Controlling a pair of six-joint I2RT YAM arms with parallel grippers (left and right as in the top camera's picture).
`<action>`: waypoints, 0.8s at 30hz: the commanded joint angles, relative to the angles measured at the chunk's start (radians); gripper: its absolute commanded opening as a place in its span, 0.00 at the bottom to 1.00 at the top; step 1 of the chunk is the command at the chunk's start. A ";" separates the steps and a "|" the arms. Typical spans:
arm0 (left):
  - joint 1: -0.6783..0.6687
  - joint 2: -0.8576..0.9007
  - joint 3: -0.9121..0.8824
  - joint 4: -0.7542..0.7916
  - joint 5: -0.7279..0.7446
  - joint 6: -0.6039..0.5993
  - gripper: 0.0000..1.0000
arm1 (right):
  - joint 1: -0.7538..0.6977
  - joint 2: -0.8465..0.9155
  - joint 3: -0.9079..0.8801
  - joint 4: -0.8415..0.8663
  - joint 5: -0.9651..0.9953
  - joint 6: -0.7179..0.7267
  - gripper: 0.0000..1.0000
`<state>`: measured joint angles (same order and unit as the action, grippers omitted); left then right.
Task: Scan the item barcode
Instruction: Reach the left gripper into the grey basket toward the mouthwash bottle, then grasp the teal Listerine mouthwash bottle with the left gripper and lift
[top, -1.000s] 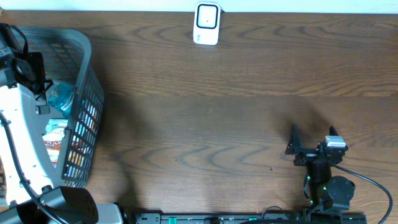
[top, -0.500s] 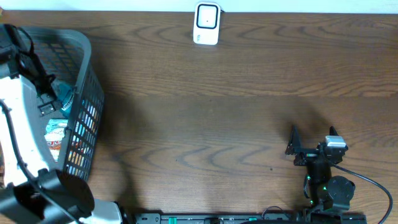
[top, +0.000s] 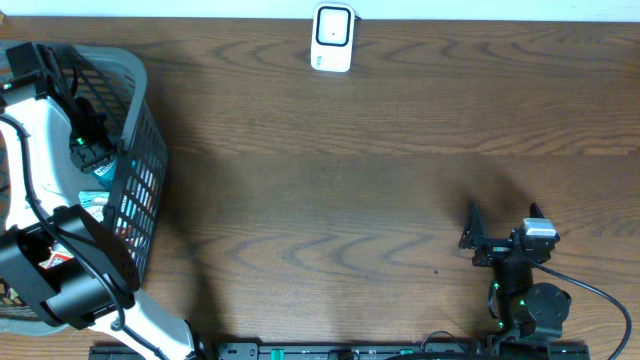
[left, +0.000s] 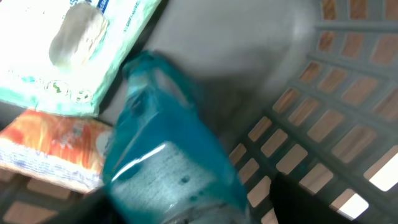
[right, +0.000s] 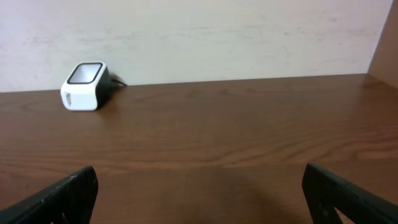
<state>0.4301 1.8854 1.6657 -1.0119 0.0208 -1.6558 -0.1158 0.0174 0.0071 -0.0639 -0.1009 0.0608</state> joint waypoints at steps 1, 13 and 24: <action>0.004 -0.002 0.005 -0.014 -0.002 0.006 0.54 | 0.013 -0.005 -0.002 -0.003 -0.003 0.013 0.99; 0.017 -0.111 0.005 -0.034 -0.007 0.282 0.29 | 0.013 -0.005 -0.002 -0.003 -0.003 0.013 0.99; 0.051 -0.292 0.005 -0.047 -0.070 0.407 0.29 | 0.013 -0.005 -0.002 -0.003 -0.003 0.013 0.99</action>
<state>0.4759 1.6299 1.6627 -1.0500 0.0109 -1.2995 -0.1158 0.0174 0.0071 -0.0635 -0.1009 0.0608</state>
